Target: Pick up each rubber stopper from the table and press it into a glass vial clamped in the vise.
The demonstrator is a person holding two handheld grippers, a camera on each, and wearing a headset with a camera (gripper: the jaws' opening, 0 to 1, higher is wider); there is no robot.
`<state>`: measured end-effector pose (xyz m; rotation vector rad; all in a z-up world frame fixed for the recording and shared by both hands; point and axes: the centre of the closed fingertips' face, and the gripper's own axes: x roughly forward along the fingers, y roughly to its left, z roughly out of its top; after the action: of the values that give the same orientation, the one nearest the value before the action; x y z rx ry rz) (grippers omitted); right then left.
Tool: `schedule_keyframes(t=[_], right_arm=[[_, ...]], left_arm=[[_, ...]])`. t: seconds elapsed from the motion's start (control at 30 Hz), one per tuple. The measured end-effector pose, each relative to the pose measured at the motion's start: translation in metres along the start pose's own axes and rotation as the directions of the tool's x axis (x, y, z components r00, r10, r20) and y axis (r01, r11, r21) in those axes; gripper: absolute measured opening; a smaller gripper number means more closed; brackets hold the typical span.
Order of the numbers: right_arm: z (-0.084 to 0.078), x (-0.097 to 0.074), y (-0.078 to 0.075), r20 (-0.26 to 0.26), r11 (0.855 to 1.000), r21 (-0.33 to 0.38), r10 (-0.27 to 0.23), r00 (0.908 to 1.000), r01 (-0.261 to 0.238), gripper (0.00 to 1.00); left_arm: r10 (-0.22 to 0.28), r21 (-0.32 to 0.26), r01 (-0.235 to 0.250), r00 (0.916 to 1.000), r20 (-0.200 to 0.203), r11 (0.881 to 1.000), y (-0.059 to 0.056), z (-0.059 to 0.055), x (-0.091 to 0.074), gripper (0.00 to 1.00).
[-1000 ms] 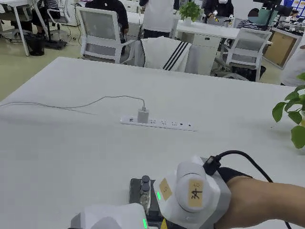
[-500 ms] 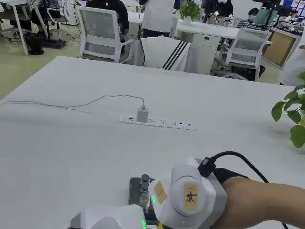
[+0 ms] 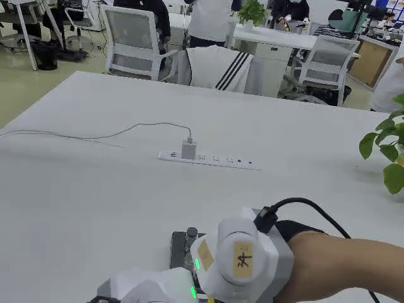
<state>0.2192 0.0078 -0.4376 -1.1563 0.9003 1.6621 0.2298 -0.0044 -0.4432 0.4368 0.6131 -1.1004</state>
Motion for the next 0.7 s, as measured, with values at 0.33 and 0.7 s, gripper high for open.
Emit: schedule_keyframes(t=[0.33,0.7], right_arm=[[0.004,-0.008,-0.001,0.073,1.000,-0.030,0.002,0.9974,0.000,0.09],[0.003,-0.033,-0.006,0.201,0.999,-0.012,-0.033,0.9791,0.036,0.19]], left_arm=[[0.006,-0.065,-0.002,0.9987,0.051,0.998,0.000,0.001,-0.004,0.03],[0.016,-0.187,0.023,0.9790,0.203,0.982,0.010,0.014,-0.019,0.03]])
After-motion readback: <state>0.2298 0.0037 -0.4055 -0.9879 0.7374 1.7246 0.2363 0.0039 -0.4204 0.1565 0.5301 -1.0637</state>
